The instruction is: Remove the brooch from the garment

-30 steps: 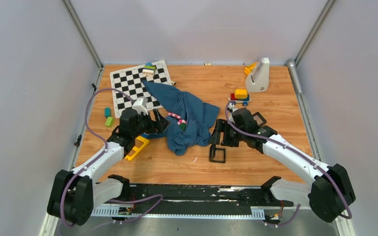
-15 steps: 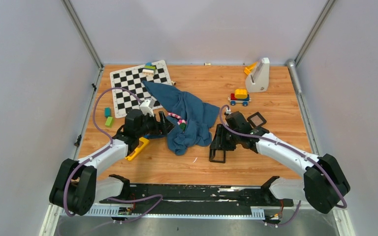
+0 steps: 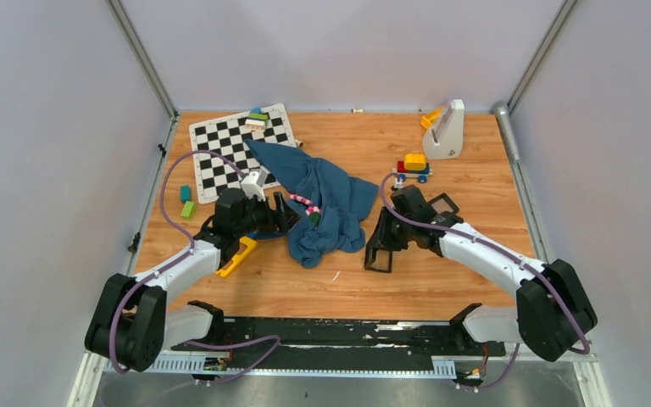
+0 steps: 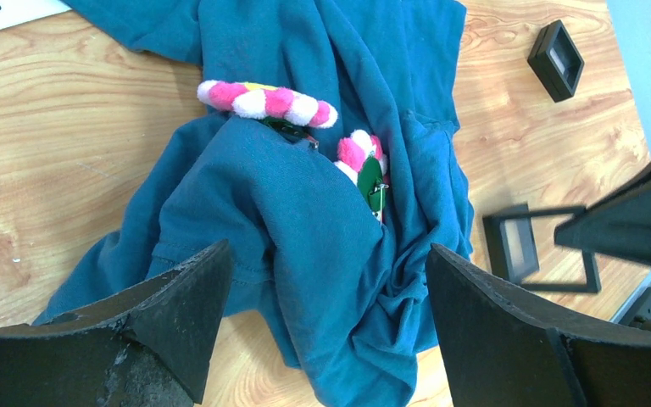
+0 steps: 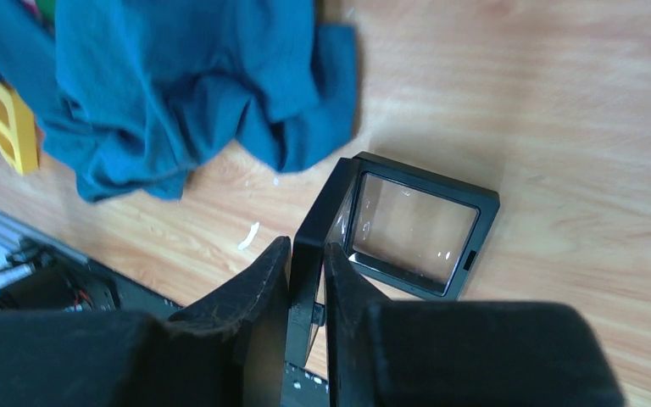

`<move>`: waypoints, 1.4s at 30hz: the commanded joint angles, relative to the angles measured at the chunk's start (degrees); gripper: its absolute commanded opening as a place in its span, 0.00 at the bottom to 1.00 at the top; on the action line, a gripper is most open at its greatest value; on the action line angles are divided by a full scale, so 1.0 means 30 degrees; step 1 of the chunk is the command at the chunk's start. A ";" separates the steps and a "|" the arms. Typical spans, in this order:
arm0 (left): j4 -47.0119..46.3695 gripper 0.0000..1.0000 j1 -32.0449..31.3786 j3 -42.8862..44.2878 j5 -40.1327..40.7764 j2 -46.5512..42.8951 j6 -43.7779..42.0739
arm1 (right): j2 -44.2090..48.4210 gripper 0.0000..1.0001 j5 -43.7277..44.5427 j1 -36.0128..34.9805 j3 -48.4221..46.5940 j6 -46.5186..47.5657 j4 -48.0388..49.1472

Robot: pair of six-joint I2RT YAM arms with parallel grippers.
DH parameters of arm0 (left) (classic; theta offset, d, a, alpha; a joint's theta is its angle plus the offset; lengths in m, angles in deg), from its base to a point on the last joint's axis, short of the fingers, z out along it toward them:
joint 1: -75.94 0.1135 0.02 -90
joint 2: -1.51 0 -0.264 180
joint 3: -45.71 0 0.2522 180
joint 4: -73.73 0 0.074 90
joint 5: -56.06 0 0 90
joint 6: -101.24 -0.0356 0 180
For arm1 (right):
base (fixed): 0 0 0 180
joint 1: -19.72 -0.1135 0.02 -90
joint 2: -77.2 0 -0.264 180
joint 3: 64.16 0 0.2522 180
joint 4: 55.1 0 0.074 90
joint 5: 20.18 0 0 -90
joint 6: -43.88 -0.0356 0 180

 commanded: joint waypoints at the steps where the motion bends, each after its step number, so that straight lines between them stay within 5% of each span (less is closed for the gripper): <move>1: -0.0758 0.90 -0.0111 -0.0031 -0.0051 -0.0287 -0.0360 | 0.0831 0.17 0.0865 0.1955 -0.1334 0.0084 0.0644; 10: -0.0703 0.90 -0.0140 -0.0059 -0.0046 -0.0361 -0.0371 | -0.1674 0.14 -0.1624 0.8551 -0.3130 0.0385 0.3021; 18: -0.0581 0.90 -0.0196 0.0014 -0.0052 -0.0337 -0.0422 | -0.6912 0.10 -0.4145 1.0288 -0.6597 -0.0021 0.3478; 22: -0.0447 0.90 -0.0227 0.0003 -0.0069 -0.0521 -0.0430 | -0.8066 0.19 -0.3306 1.0329 -0.7607 -0.0012 0.3482; 25: -0.0307 0.90 -0.0254 -0.0041 -0.0072 -0.0602 -0.0459 | -0.8382 0.55 -0.2790 1.0317 -0.7879 0.0154 0.3467; 28: 0.0182 0.90 -0.0258 0.0125 0.0283 -0.0646 -0.0518 | -0.8005 0.74 -0.2726 1.0307 -0.7825 0.0435 0.3301; 33: 0.0524 0.90 -0.0258 0.0124 0.0590 -0.0878 -0.0482 | -0.5984 0.78 -0.0745 0.9179 -0.8022 0.1970 0.1127; 39: 0.0872 0.89 -0.0298 0.0139 0.0912 -0.1279 -0.0557 | -0.3079 0.78 0.4296 0.4621 -0.7857 0.2658 -0.1026; 42: 0.1003 0.89 -0.0315 0.0229 0.1190 -0.1129 -0.0590 | -0.3227 0.78 0.3861 0.2690 -0.8197 0.2244 -0.1063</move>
